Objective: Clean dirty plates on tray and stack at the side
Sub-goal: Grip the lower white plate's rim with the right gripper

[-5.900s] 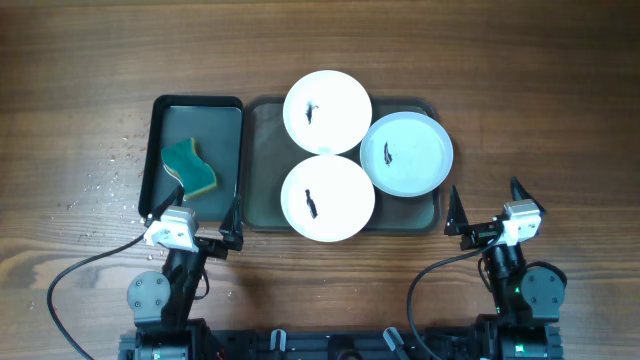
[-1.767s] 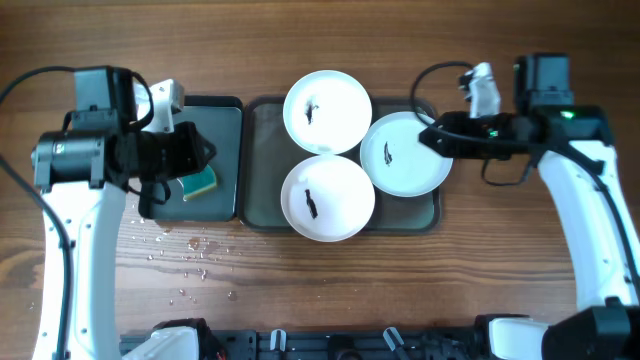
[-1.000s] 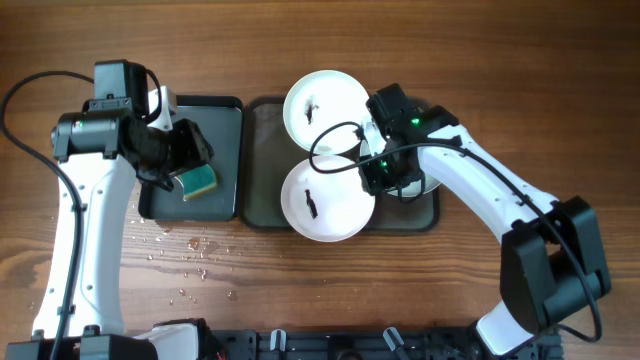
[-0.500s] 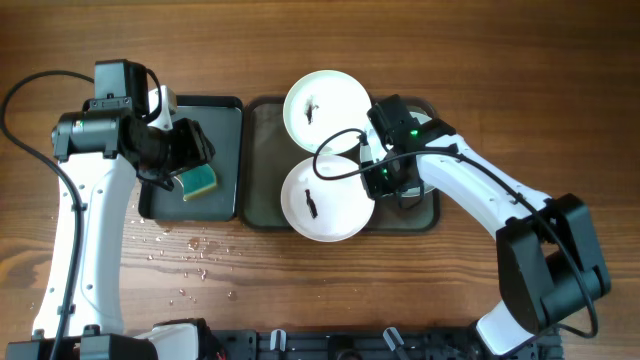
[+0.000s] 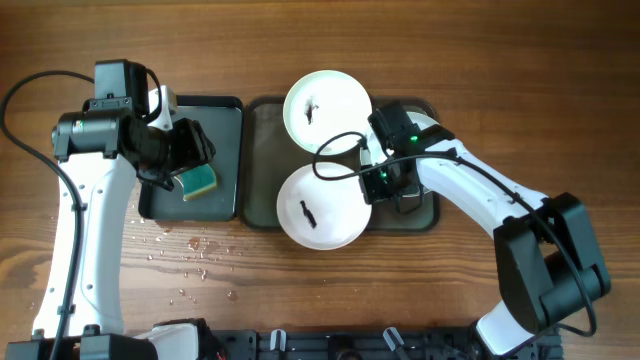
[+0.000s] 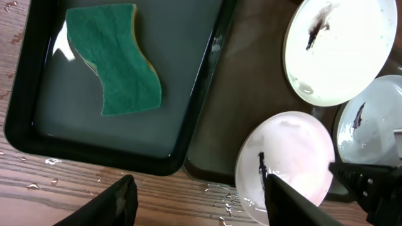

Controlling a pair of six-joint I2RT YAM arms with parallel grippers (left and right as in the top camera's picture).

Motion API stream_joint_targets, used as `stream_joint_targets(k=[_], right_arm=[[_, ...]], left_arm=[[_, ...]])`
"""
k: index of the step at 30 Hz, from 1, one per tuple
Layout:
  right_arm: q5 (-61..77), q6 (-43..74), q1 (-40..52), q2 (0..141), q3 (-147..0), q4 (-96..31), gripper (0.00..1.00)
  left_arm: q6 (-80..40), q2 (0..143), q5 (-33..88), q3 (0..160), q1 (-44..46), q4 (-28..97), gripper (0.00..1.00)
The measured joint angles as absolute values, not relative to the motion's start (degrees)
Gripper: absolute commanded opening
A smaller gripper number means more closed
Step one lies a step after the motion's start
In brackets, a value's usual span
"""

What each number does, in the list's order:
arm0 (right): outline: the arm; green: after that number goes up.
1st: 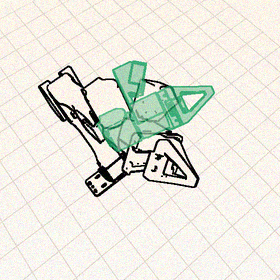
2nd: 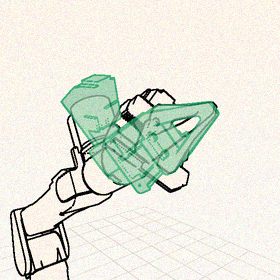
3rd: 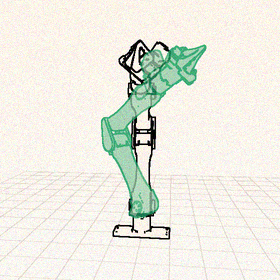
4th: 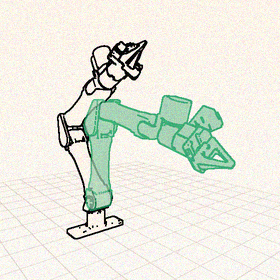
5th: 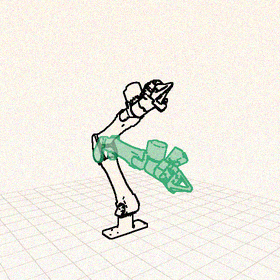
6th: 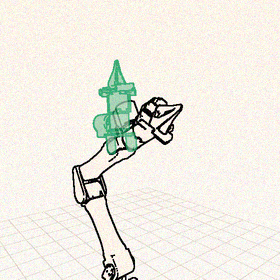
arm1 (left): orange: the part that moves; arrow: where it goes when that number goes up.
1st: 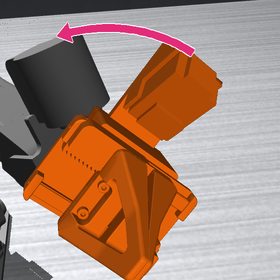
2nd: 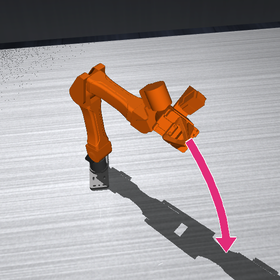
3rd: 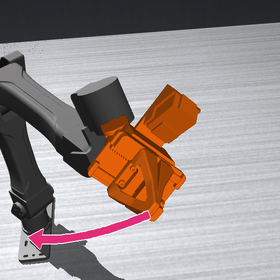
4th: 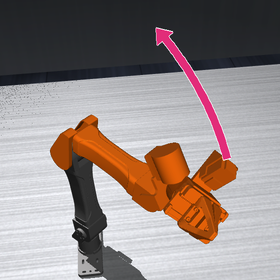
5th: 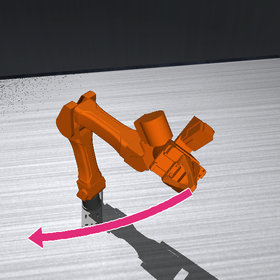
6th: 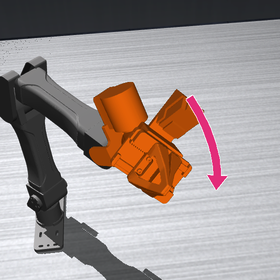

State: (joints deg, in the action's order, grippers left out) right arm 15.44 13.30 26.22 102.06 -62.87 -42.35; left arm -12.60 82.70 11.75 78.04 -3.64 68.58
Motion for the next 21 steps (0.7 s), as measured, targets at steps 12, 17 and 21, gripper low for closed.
stream_joint_targets(k=[12, 17, 21], right_arm=[[17.54, 15.33, 26.22, 102.06, -62.83, -39.7, 0.34], [17.52, 13.17, 26.22, 102.06, -62.81, -39.29, 0.32], [17.5, 12.34, 26.22, 102.06, -62.81, -38.92, 0.25]], left_arm=[[-12.75, 82.7, 11.73, 78.04, -3.64, 68.58, 0.66], [-12.78, 82.7, 11.75, 78.04, -3.64, 68.58, 0.66], [-12.78, 82.7, 11.73, 78.04, -3.64, 68.58, 0.66]])
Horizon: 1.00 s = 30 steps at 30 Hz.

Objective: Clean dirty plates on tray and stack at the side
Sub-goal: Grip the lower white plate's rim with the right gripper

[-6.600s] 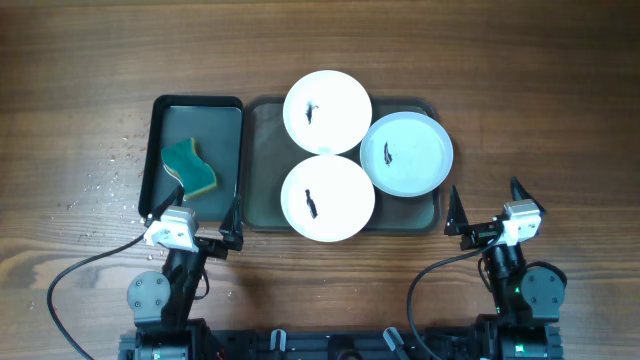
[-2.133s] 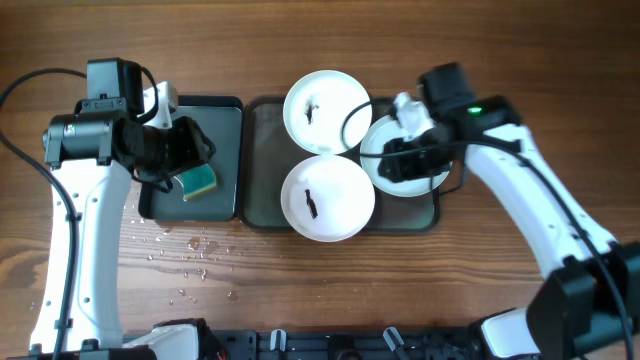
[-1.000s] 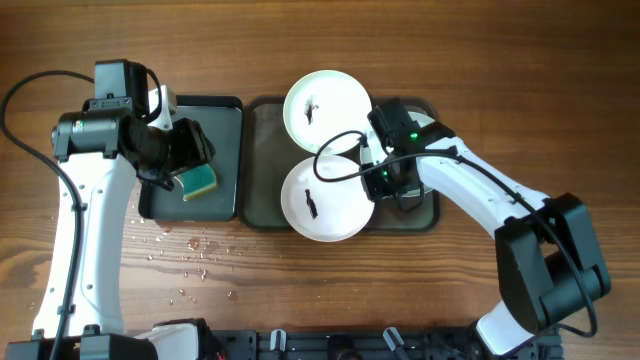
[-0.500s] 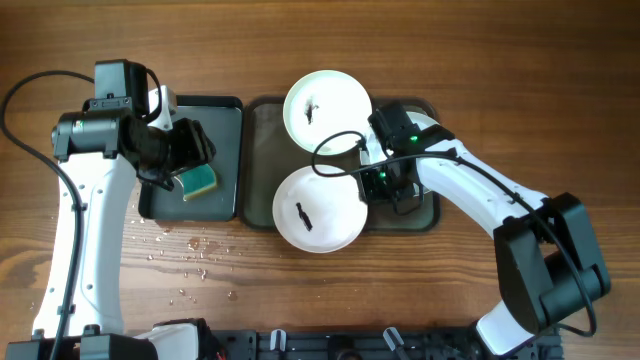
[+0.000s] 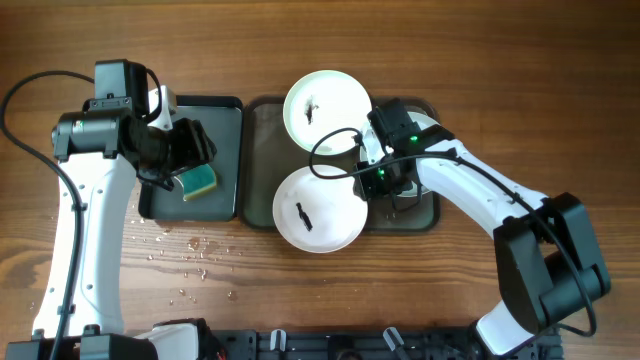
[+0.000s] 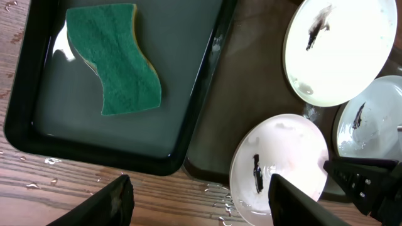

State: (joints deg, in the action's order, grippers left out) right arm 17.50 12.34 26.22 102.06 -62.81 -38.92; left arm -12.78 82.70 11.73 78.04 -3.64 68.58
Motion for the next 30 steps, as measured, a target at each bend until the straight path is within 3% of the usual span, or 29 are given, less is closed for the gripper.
stream_joint_targets(k=[17, 21, 30], right_arm=[[17.47, 11.25, 27.14, 104.64, -62.81, -38.83, 0.15], [17.41, 11.22, 27.14, 104.68, -62.81, -38.87, 0.04], [15.4, 14.39, 27.14, 104.68, -62.81, -37.95, 0.04]], left_arm=[[-12.78, 82.7, 11.75, 78.04, -3.64, 68.58, 0.66], [-12.78, 82.7, 11.75, 78.04, -3.64, 68.58, 0.66], [-12.78, 82.72, 11.75, 78.04, -3.64, 68.58, 0.66]])
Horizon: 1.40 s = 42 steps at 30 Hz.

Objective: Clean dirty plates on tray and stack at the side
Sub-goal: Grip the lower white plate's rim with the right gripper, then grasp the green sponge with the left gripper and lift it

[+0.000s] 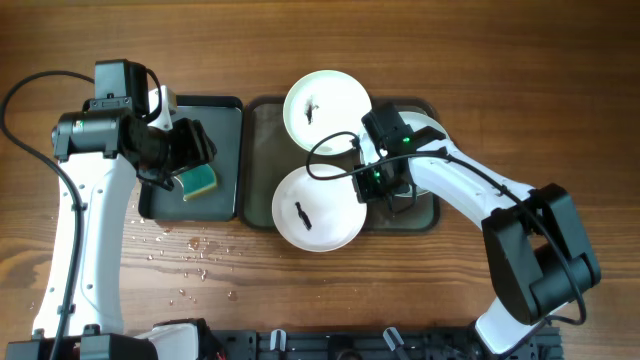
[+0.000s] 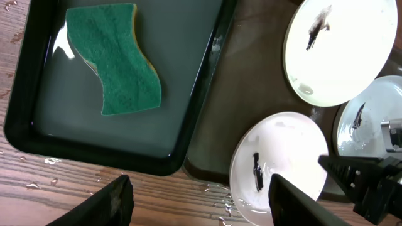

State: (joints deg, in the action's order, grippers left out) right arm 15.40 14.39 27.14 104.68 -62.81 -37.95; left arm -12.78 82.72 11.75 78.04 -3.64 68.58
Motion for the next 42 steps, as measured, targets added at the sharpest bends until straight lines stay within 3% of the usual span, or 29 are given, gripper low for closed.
stream_joint_targets(k=[9, 17, 24, 27, 30, 42], right_arm=[[9.85, 20.36, 27.14, 101.45, -62.81, -37.95, 0.04], [7.46, 21.67, 27.14, 101.01, -62.81, -38.48, 0.04], [7.38, 21.67, 27.14, 101.01, -62.81, -38.5, 0.04], [7.4, 21.67, 27.14, 101.01, -62.81, -38.5, 0.04], [7.38, 21.69, 27.14, 101.01, -62.81, -38.52, 0.04], [7.38, 21.87, 27.14, 101.01, -62.81, -38.94, 0.05]], left_arm=[[-12.78, 82.72, 11.73, 78.04, -3.64, 68.6, 0.66], [-12.78, 82.72, 11.73, 76.25, -3.64, 68.42, 0.74], [-18.7, 82.85, 4.23, 69.56, -3.64, 59.7, 0.79], [-21.65, 82.96, 2.17, 66.87, -3.64, 54.83, 0.6], [-23.59, 83.22, 0.99, 65.49, -3.64, 50.74, 0.75], [-26.5, 97.21, -2.55, 65.17, -3.64, 44.95, 0.76]])
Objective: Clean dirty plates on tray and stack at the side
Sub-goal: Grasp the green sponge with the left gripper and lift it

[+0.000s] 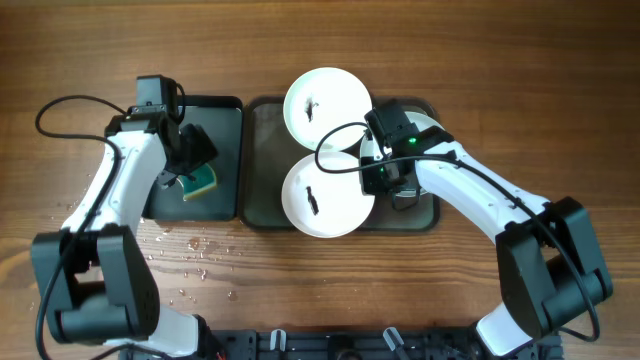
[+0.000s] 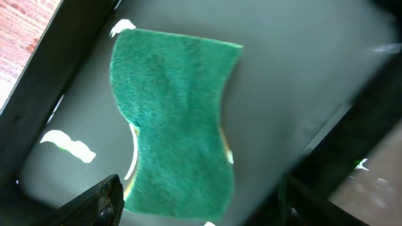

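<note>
A green sponge (image 2: 176, 113) lies in the shallow water of the black left tray (image 2: 295, 81). My left gripper (image 2: 201, 207) is open close above it, one finger (image 2: 103, 201) on each side of the sponge's near end. In the overhead view the sponge (image 1: 202, 183) peeks out beside the left gripper (image 1: 190, 160). The front white plate (image 1: 322, 195) carries a dark smear and overhangs the front rim of the dark right tray (image 1: 262, 165). My right gripper (image 1: 380, 178) is shut on that plate's right rim. A second smeared plate (image 1: 327, 108) sits at the tray's back.
A third plate (image 1: 432, 125) lies on the right tray, mostly hidden under the right arm. Water drops (image 1: 190, 250) speckle the wooden table in front of the left tray. A black rail (image 1: 340, 345) runs along the table's front edge.
My left arm has swung round and the open left gripper now sits much closer to the sponge. The front plate, held by the right gripper, has shifted a little right and back.
At first the left gripper was open high over the water tray and the right gripper held the front plate by its right rim. The plate then stood a little further left. Now it is back to the right, and the left gripper is low over the sponge.
</note>
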Controlling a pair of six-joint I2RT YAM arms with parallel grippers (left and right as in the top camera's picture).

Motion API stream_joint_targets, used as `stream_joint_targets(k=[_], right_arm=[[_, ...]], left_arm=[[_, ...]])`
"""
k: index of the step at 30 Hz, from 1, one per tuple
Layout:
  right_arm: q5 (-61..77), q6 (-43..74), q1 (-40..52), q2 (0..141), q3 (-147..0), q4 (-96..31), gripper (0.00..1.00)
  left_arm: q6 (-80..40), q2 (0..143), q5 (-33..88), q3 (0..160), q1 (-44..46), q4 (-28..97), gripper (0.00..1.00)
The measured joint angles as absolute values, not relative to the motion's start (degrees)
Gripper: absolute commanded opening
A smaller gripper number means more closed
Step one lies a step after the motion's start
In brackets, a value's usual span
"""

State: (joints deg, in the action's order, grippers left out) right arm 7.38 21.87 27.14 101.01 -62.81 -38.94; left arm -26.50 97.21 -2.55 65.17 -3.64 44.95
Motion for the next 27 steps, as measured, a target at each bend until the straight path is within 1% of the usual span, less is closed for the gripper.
stream_joint_targets(k=[5, 14, 19, 21, 22, 23, 24, 26, 27], right_arm=[[7.38, 21.87, 27.14, 101.01, -62.81, -38.94, 0.05], [7.38, 21.87, 27.14, 101.01, -62.81, -38.94, 0.05], [7.38, 21.87, 27.14, 101.01, -62.81, -38.96, 0.05], [7.38, 21.87, 27.14, 101.01, -62.81, -38.96, 0.06], [7.38, 21.87, 27.14, 101.01, -62.81, -38.96, 0.06], [7.38, 21.87, 27.14, 101.01, -62.81, -38.94, 0.06], [7.38, 21.87, 27.14, 101.01, -62.81, -38.96, 0.06], [7.38, 21.87, 27.14, 101.01, -62.81, -38.94, 0.06], [7.38, 21.87, 27.14, 101.01, -62.81, -38.94, 0.06]], left_arm=[[-26.55, 99.22, -5.3, 65.08, -3.64, 44.51, 0.74], [-26.52, 101.36, -6.2, 65.08, -3.64, 43.88, 0.73], [-26.52, 103.35, -6.2, 65.08, -3.64, 43.4, 0.75], [-26.52, 104.22, -6.2, 65.08, -3.64, 43.24, 0.68], [-26.55, 104.55, -6.2, 65.08, -3.64, 43.13, 0.56], [-26.85, 104.99, -6.2, 65.08, -3.64, 42.92, 0.49], [-26.74, 105.08, -6.13, 65.08, -3.64, 42.76, 0.49], [-26.94, 105.1, -6.17, 65.08, -3.57, 42.44, 0.59], [-26.92, 105.12, -6.2, 65.08, -3.57, 42.44, 0.59]])
